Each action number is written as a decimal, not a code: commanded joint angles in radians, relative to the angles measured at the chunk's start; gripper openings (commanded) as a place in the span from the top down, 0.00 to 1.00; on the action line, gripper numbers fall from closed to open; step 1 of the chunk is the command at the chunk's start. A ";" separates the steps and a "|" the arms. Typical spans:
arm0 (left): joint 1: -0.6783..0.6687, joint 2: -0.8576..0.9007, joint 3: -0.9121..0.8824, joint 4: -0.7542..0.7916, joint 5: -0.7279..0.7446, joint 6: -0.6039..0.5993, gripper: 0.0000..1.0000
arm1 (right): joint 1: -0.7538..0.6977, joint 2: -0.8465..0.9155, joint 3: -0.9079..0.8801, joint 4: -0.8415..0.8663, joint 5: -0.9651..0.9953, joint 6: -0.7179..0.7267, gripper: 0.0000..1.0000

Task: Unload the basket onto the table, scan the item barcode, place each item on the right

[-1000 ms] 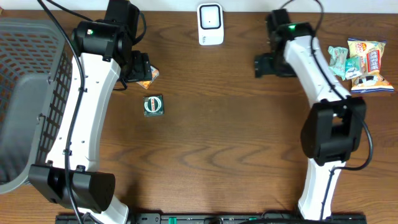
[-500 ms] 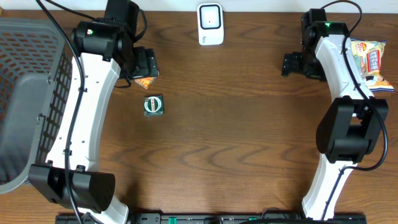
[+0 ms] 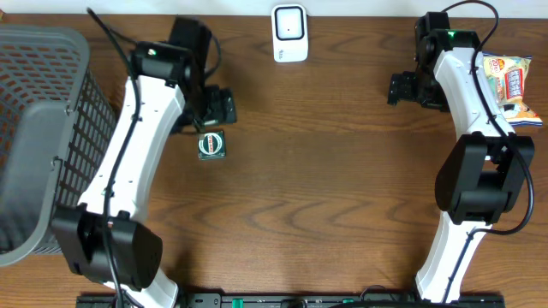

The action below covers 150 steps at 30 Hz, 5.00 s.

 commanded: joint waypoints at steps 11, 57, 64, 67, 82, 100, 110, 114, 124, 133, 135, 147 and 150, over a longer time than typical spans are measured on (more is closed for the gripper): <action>0.005 0.019 -0.247 0.275 -0.103 -0.074 0.19 | 0.002 -0.012 -0.003 0.000 0.012 0.001 0.01; 0.111 0.135 -0.345 0.437 0.164 0.196 0.19 | 0.004 -0.012 -0.003 -0.001 0.012 0.001 0.01; 0.111 0.154 -0.372 0.505 0.161 0.196 0.29 | 0.005 -0.012 -0.003 -0.001 0.012 0.001 0.01; 0.113 0.158 -0.372 0.535 0.135 0.191 0.32 | 0.005 -0.012 -0.003 0.000 0.012 0.001 0.01; 0.164 0.159 -0.373 0.546 -0.011 0.131 0.81 | 0.005 -0.012 -0.003 -0.001 0.012 0.001 0.01; 0.162 0.159 -0.470 0.637 0.093 0.105 0.92 | 0.006 -0.012 -0.003 0.000 0.012 0.001 0.01; 0.030 0.159 -0.470 0.670 0.269 -0.024 0.92 | 0.006 -0.012 -0.003 -0.001 0.012 0.001 0.01; -0.091 0.159 -0.470 0.719 0.315 -0.083 0.92 | 0.006 -0.012 -0.003 0.000 0.012 0.001 0.01; -0.258 0.092 -0.357 0.725 0.326 -0.124 0.92 | 0.006 -0.012 -0.003 0.000 0.012 0.001 0.01; -0.113 -0.095 -0.296 0.421 -0.190 -0.070 0.91 | 0.006 -0.012 -0.003 -0.001 0.012 0.001 0.01; -0.077 -0.105 -0.296 0.373 -0.223 -0.070 0.83 | 0.006 -0.012 -0.003 -0.001 0.012 0.001 0.01; 0.034 -0.103 -0.322 0.312 -0.223 -0.071 0.02 | 0.006 -0.012 -0.003 0.008 0.003 0.002 0.01; 0.034 -0.103 -0.322 0.312 -0.223 -0.071 0.02 | 0.006 -0.012 -0.003 0.046 -0.081 0.002 0.01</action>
